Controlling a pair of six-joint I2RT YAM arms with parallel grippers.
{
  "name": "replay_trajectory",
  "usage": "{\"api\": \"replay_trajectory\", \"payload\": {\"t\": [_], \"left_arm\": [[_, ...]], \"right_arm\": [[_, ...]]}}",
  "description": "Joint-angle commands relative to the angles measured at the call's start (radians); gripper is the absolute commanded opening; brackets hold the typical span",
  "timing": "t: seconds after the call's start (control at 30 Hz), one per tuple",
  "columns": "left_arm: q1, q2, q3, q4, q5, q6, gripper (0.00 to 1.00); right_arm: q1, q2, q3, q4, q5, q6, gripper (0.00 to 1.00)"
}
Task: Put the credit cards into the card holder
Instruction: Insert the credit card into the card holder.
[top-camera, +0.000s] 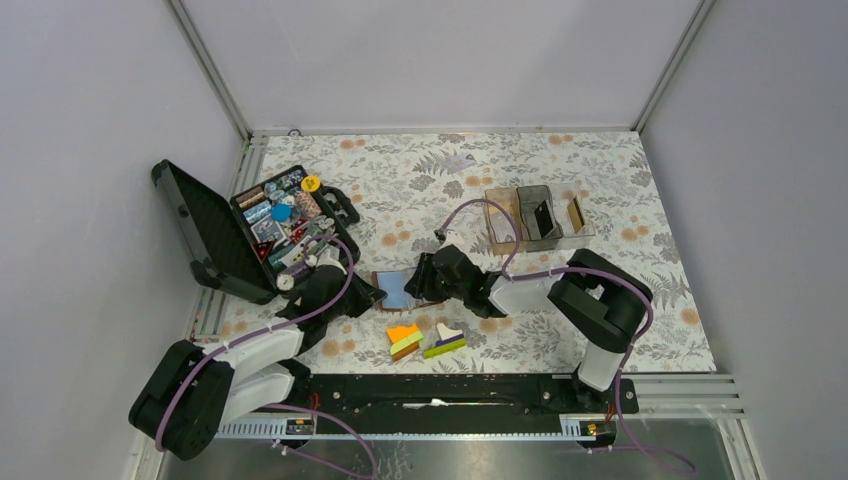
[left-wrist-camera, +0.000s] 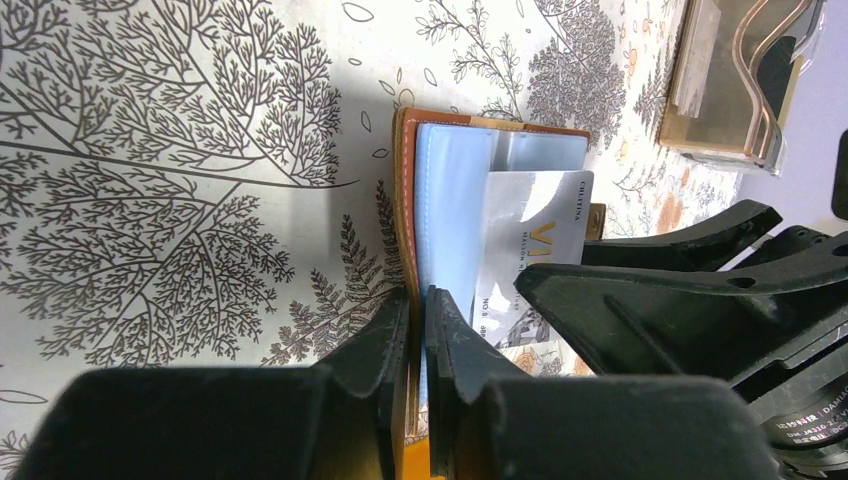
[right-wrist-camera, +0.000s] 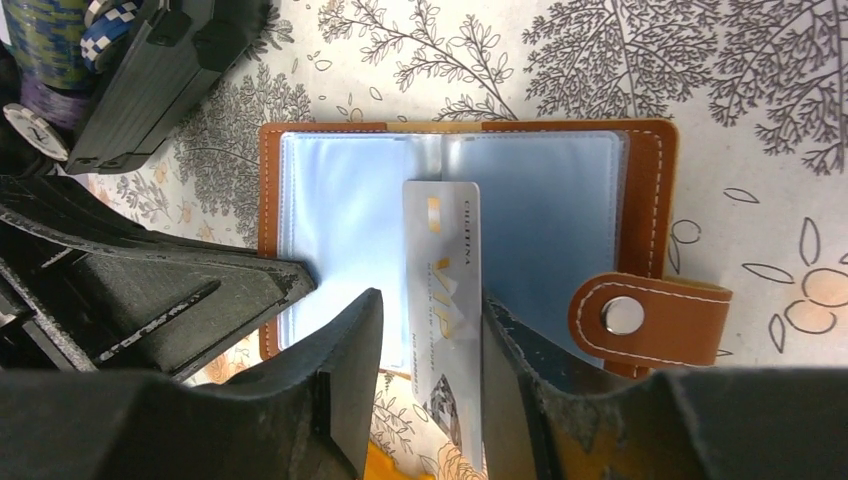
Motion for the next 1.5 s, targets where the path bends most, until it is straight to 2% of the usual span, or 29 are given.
{"api": "replay_trajectory", "payload": {"t": [0.0, 0.33, 0.47, 1.07, 1.47], "left_arm": [[0.003, 0.012, 0.012, 0.000, 0.007, 0.018, 0.00], [0.003, 0.039, 0.013, 0.007, 0.022, 0.034, 0.00], [0.005, 0.052, 0.019, 0.004, 0.031, 0.049, 0.00], [0.029, 0.096, 0.028, 0.008, 0.052, 0.062, 0.00], [0.038, 0.093, 0.027, 0.000, 0.050, 0.058, 0.00]], "right_arm": [[-0.007, -0.027, -0.002, -0.068, 0.060, -0.033, 0.43], [-0.015, -0.011, -0.010, -0.062, 0.055, -0.023, 0.08], [-0.025, -0.001, -0.014, -0.047, 0.045, -0.011, 0.00], [-0.058, 0.028, -0.122, 0.237, -0.115, 0.066, 0.00], [-0.058, -0.003, -0.146, 0.282, -0.110, 0.059, 0.00]]}}
